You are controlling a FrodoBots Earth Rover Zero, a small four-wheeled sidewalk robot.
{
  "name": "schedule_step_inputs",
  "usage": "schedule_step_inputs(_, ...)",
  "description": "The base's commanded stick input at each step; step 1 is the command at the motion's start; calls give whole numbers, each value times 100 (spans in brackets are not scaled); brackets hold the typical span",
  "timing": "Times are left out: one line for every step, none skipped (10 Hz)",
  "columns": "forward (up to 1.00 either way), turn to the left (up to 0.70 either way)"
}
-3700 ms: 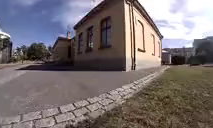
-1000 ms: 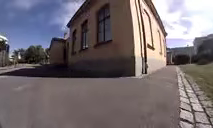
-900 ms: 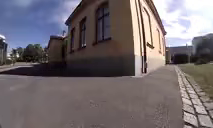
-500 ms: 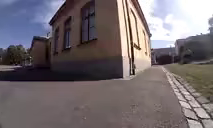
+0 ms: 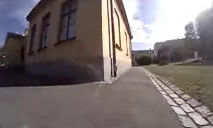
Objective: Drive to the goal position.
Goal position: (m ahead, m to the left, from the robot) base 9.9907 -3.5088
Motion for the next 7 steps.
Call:
schedule_step_inputs(70,0)
schedule_step_inputs(70,0)
schedule_step_inputs(70,-16)
schedule_step_inputs(70,-30)
schedule_step_inputs(70,-35)
schedule_step_inputs(70,-35)
schedule_step_inputs(70,-35)
